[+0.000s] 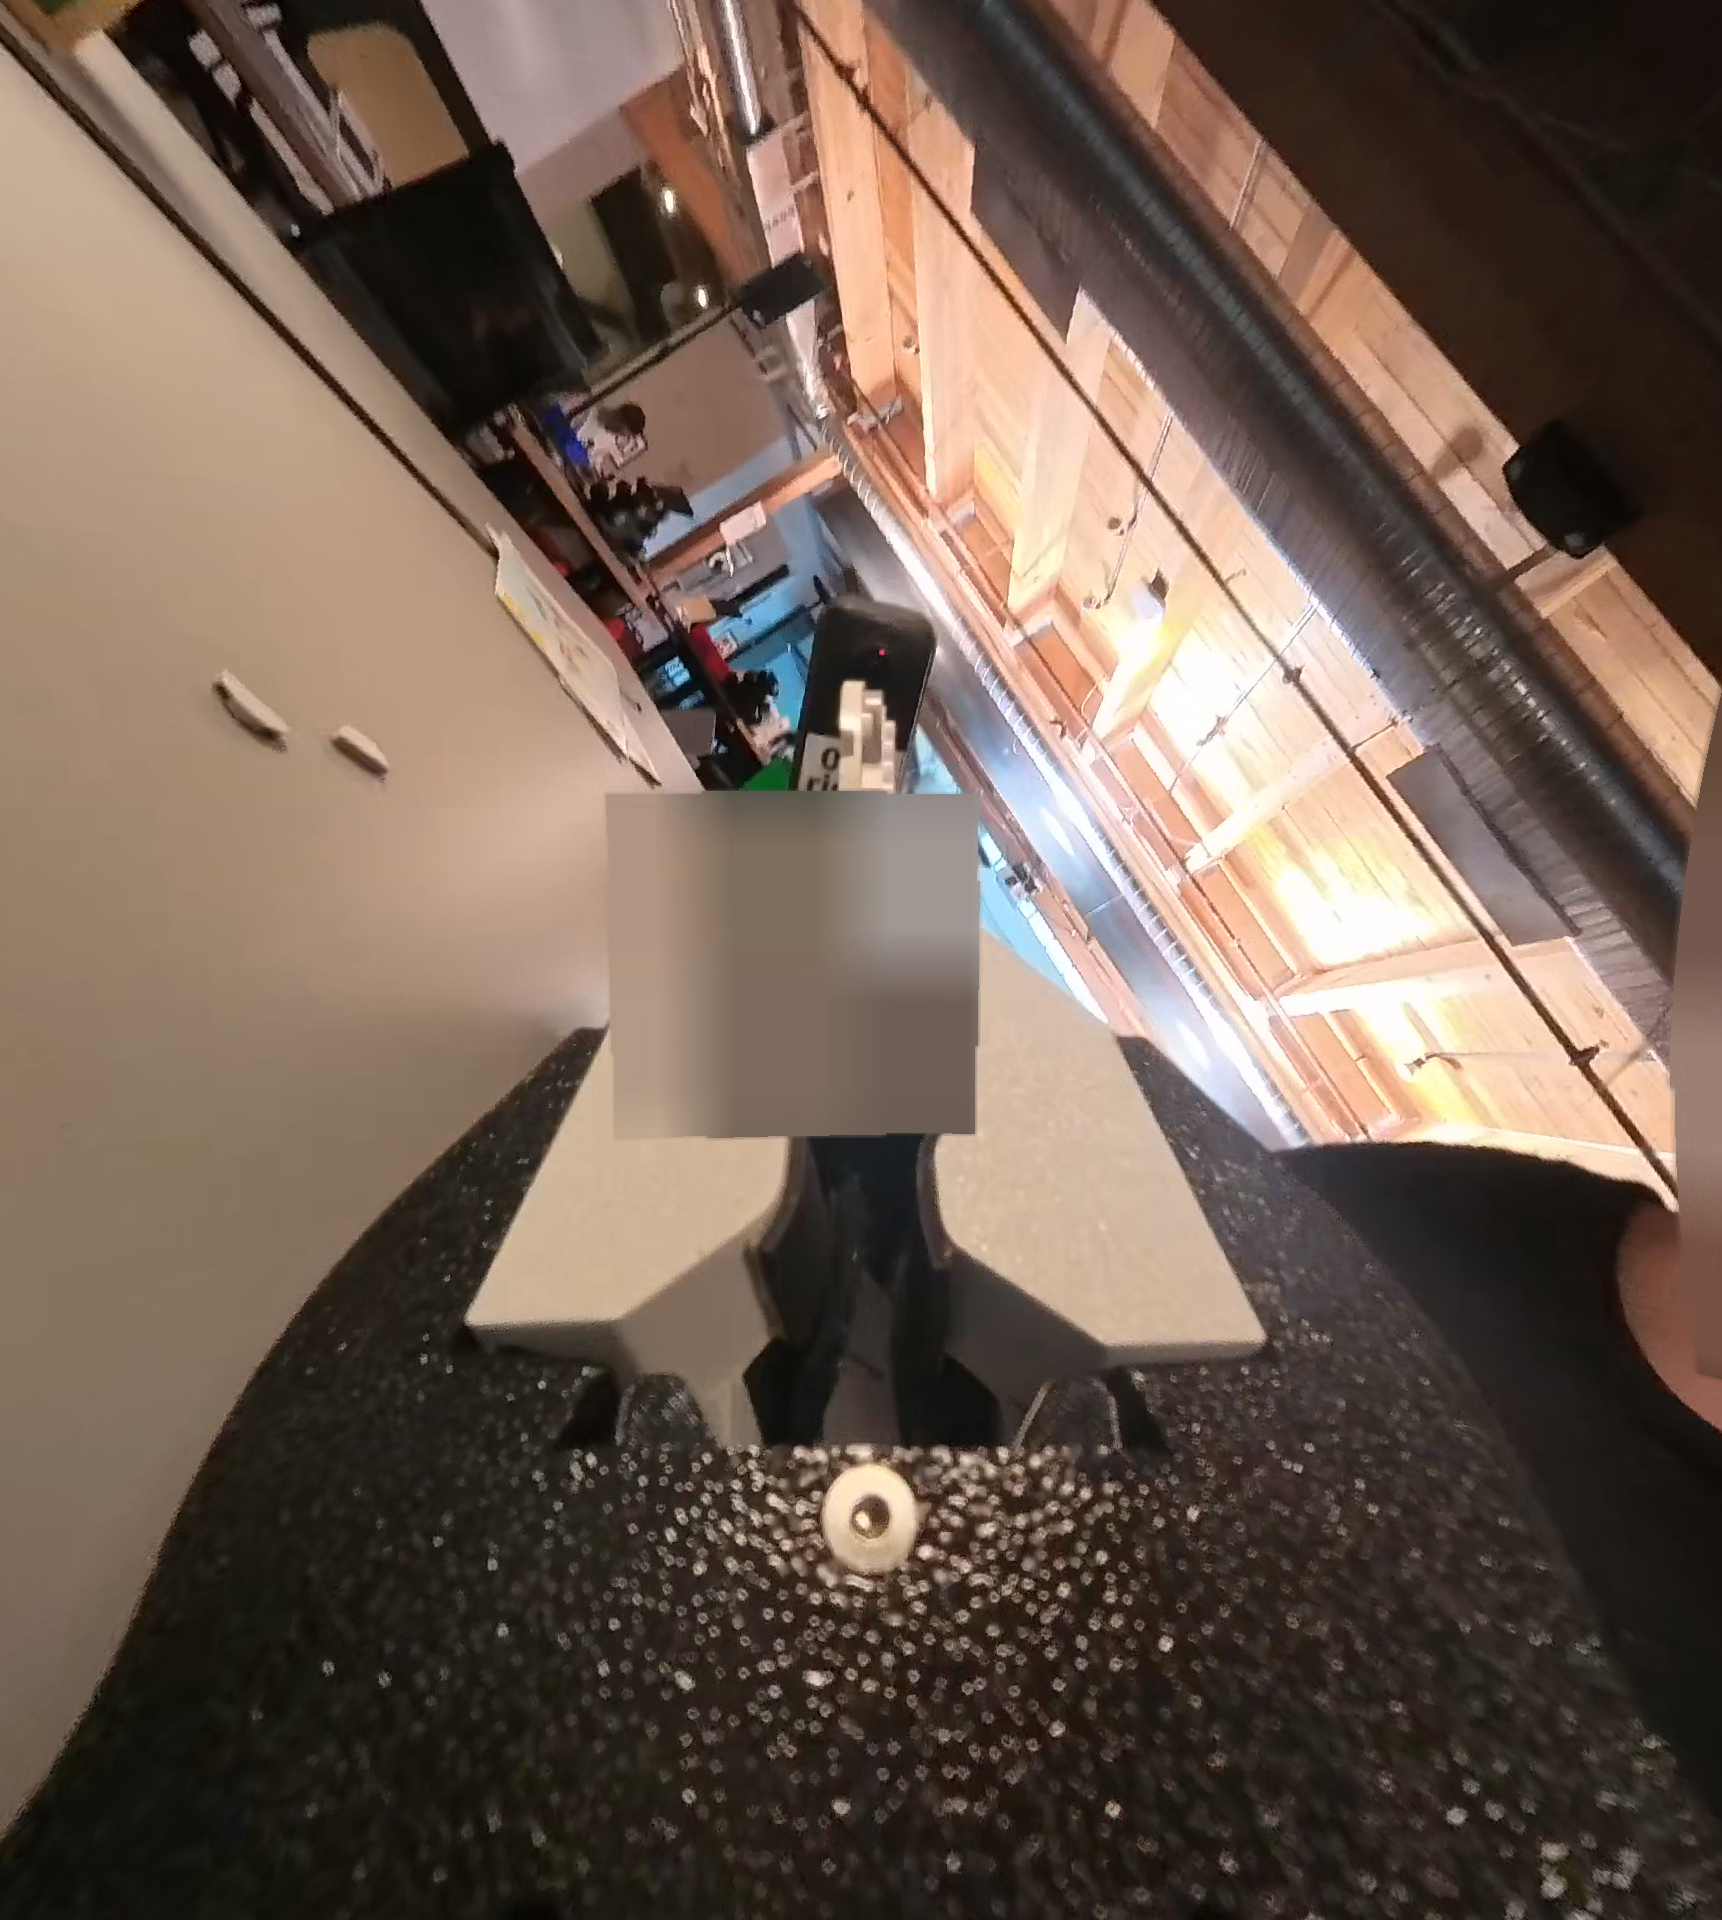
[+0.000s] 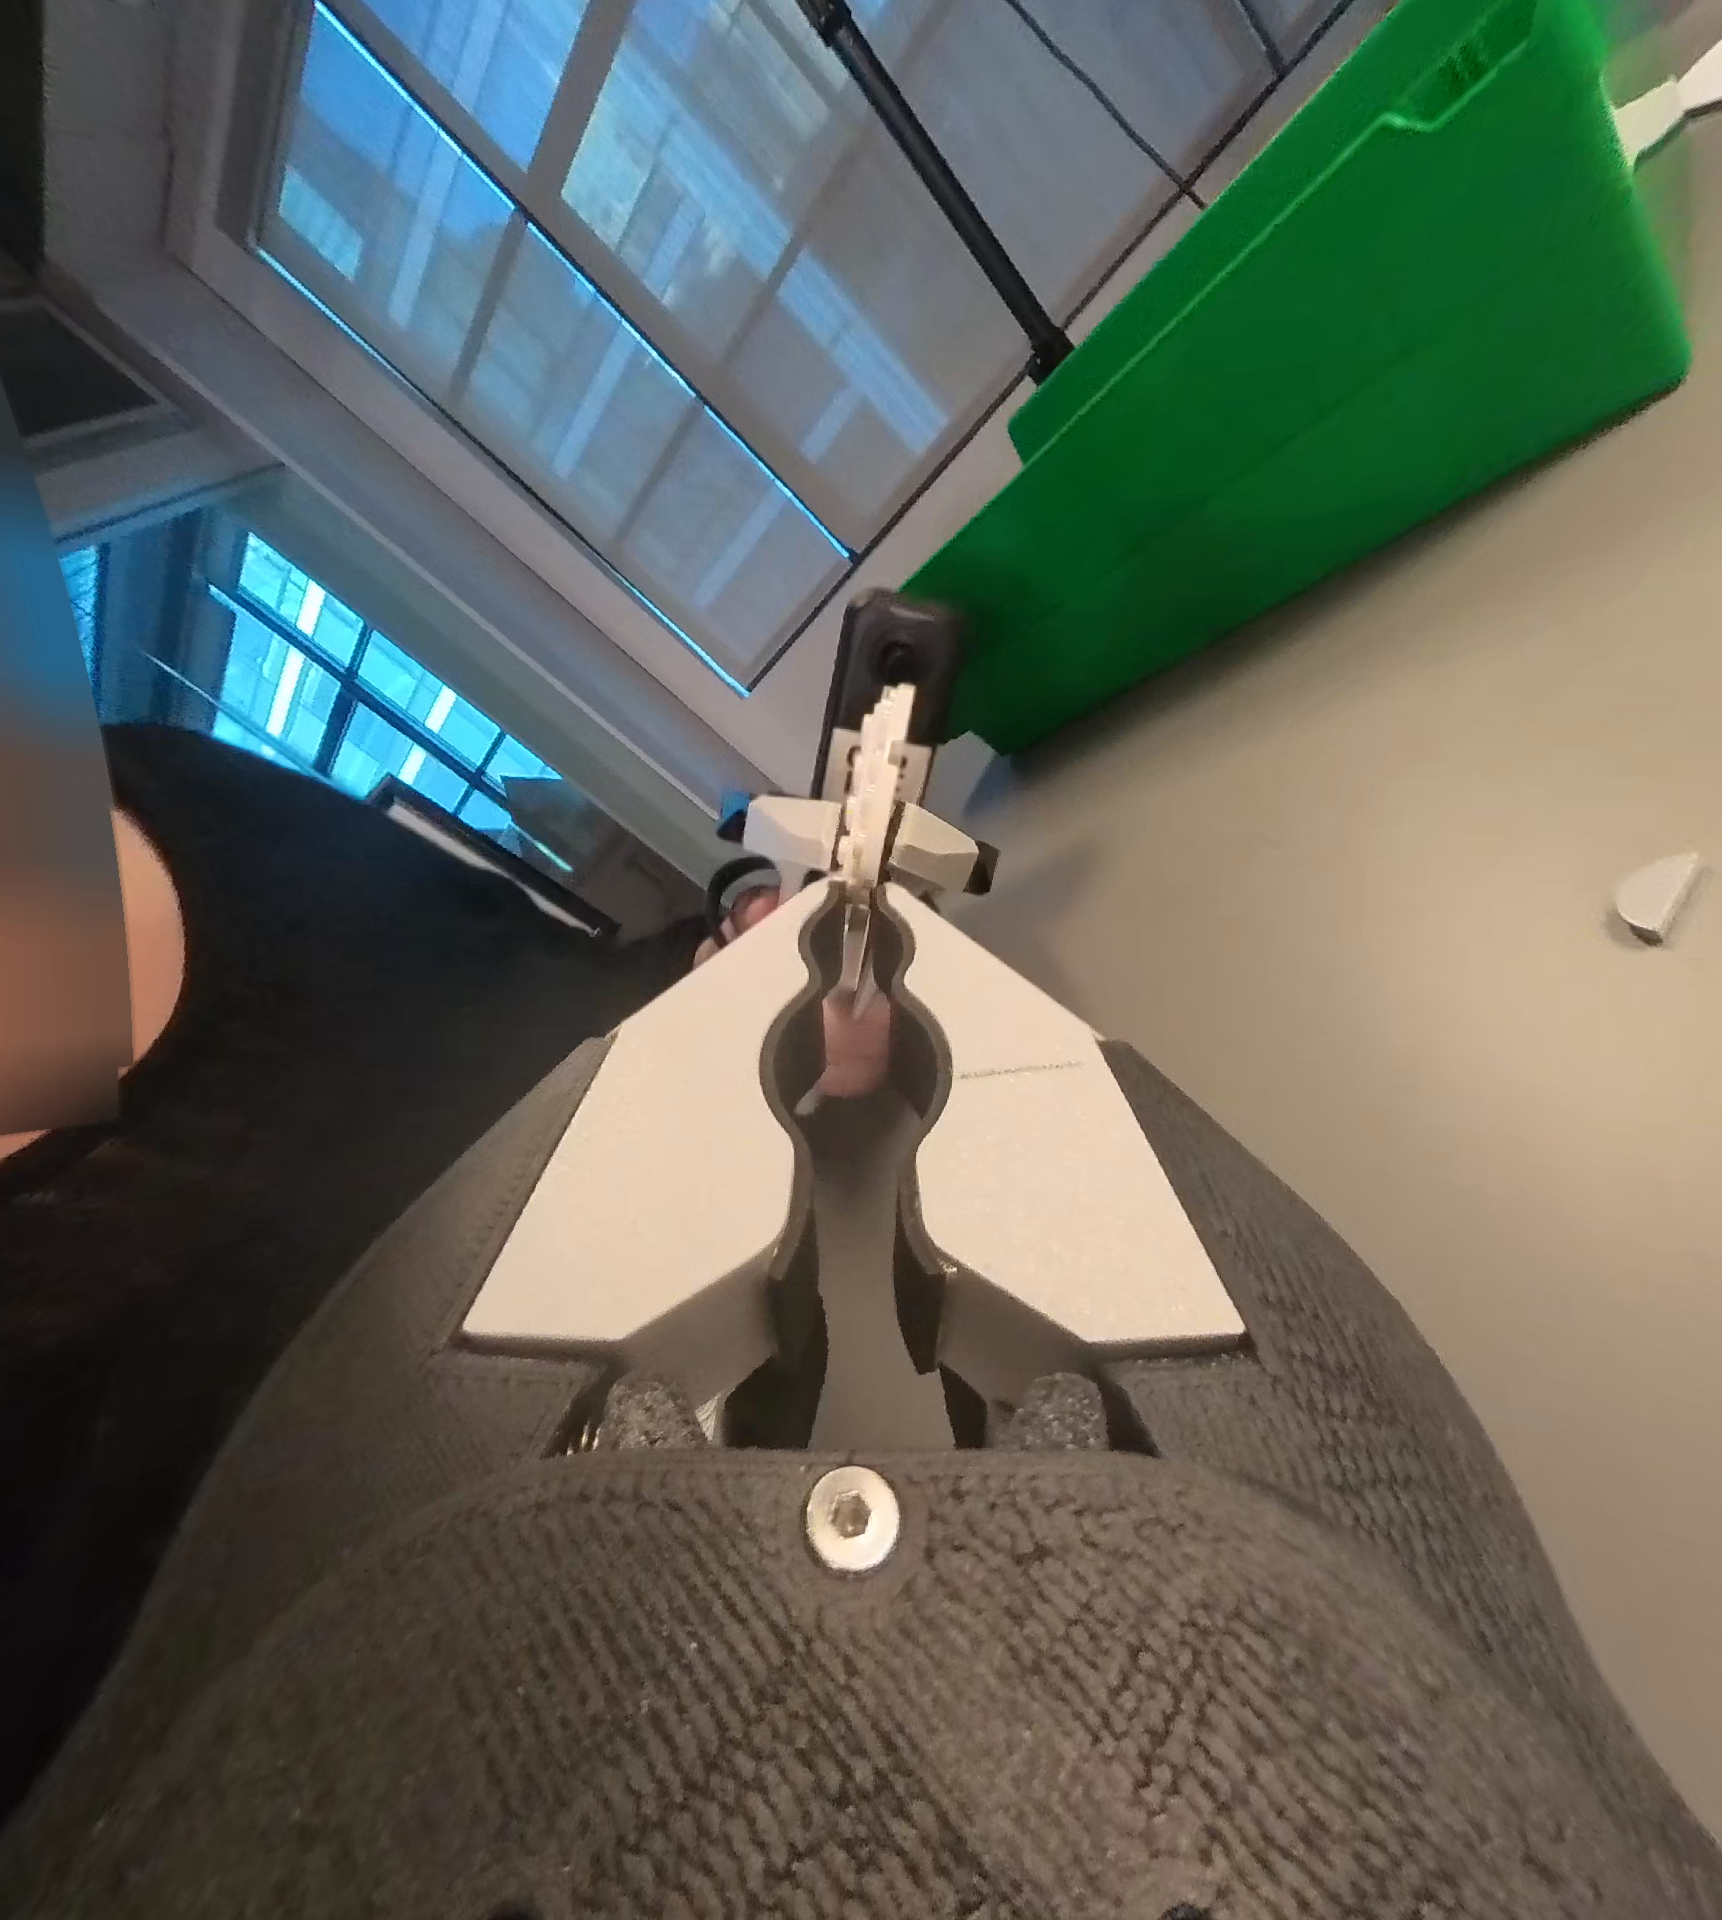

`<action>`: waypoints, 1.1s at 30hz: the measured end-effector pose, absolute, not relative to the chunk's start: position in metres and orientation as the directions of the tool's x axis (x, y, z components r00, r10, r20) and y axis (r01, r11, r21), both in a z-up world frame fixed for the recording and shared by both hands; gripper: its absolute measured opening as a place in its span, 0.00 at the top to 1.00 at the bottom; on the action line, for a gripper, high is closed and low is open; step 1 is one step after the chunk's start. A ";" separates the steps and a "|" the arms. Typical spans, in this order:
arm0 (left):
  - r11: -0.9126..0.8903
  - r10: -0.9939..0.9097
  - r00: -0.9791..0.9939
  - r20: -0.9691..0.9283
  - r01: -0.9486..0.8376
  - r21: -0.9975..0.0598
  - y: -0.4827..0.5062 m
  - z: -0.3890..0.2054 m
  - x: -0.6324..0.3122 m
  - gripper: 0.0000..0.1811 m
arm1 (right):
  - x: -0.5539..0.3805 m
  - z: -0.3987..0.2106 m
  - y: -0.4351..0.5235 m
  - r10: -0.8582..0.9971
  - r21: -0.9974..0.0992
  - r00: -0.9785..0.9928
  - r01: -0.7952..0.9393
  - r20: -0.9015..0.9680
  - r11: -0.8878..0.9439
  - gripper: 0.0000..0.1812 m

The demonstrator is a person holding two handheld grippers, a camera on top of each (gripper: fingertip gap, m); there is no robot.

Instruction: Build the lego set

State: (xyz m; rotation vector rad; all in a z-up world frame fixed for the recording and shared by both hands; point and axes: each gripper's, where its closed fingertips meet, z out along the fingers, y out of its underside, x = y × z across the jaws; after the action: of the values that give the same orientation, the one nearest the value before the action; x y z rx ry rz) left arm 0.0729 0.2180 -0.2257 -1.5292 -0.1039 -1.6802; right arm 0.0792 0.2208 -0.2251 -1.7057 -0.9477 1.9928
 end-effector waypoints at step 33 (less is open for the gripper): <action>-0.625 -0.447 0.271 0.852 0.587 -0.515 0.210 -0.242 0.067 0.96 | 0.071 -0.241 0.211 0.486 -0.519 -0.182 0.261 -0.855 -0.814 0.97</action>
State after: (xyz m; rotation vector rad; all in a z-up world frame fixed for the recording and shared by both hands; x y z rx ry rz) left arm 0.0666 0.2102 -0.2420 -1.6751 -0.1295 -1.5008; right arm 0.0706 0.2110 -0.2413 -1.8986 -0.8807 2.1257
